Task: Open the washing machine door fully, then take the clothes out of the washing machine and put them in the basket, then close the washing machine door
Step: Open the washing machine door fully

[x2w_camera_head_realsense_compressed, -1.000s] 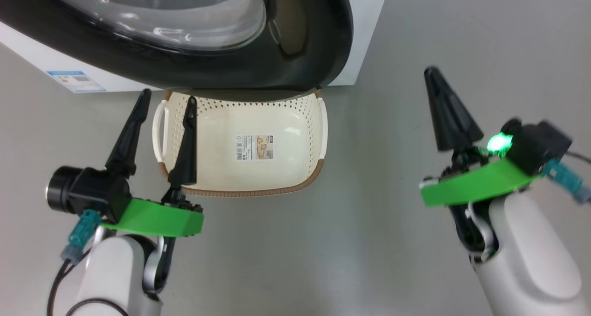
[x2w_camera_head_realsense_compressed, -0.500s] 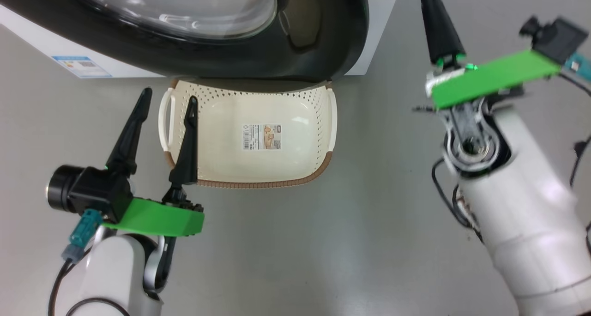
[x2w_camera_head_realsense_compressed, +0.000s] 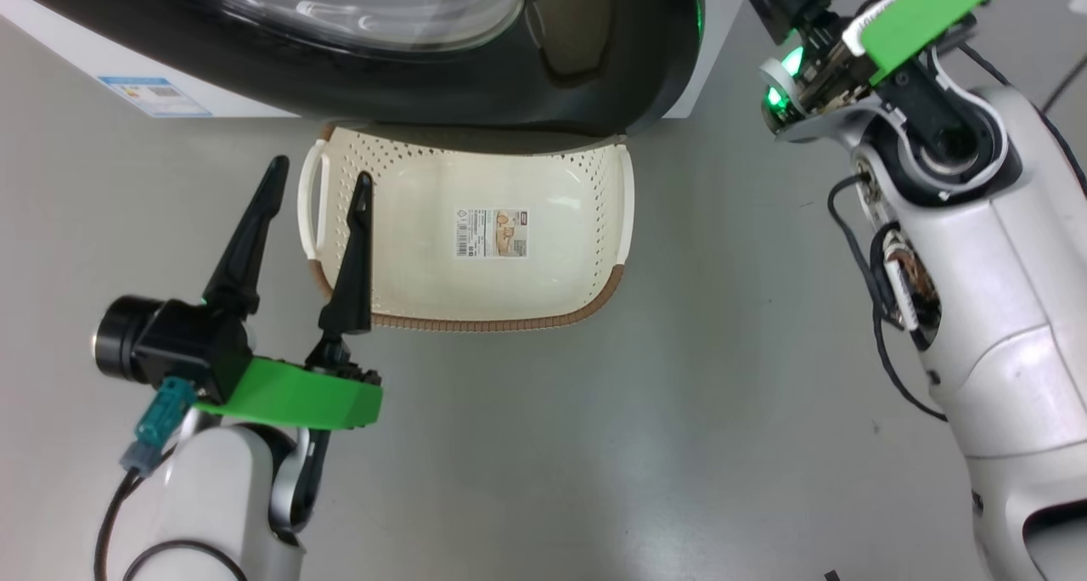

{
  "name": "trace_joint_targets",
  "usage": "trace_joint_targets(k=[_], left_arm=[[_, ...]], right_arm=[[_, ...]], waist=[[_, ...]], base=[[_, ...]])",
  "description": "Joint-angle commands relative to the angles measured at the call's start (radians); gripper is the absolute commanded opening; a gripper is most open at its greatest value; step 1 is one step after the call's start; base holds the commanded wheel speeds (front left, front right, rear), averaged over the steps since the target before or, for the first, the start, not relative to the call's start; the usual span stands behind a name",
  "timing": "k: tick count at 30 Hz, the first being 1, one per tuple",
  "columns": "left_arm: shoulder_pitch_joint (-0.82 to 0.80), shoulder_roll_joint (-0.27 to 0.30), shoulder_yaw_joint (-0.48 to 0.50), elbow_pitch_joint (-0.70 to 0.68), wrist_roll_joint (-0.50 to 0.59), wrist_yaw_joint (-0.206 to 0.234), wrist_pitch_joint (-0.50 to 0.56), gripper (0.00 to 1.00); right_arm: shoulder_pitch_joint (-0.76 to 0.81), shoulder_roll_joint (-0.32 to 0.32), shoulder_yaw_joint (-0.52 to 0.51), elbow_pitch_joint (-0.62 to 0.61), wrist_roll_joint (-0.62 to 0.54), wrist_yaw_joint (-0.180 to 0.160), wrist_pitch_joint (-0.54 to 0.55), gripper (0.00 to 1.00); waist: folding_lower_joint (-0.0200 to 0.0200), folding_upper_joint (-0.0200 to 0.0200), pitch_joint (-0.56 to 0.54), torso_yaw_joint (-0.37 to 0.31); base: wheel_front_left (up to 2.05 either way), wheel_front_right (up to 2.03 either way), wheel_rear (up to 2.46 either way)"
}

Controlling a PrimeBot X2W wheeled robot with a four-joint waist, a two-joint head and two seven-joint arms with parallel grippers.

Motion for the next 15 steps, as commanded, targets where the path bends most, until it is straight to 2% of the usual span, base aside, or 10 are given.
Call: trace_joint_targets(k=[1,8,15], left_arm=[[-0.014,0.019,0.024,-0.021,-0.006,0.005,-0.007,1.00],[-0.021,0.019,0.015,-0.018,-0.012,0.006,-0.007,1.00],[-0.018,0.019,0.023,-0.014,-0.018,0.015,-0.007,1.00]], right_arm=[[-0.019,0.016,0.006,-0.019,0.016,0.007,0.014,0.00],[-0.078,0.001,0.006,0.025,0.026,0.007,0.155,0.00],[-0.060,0.000,0.003,0.012,0.011,0.007,0.231,0.00]], waist=[[0.0000,0.0000,0.003,0.002],[0.0000,0.0000,0.013,0.013],[0.0000,0.0000,0.005,0.015]], base=[[0.00,0.00,0.00],[0.00,0.00,0.00],[0.00,0.00,0.00]])
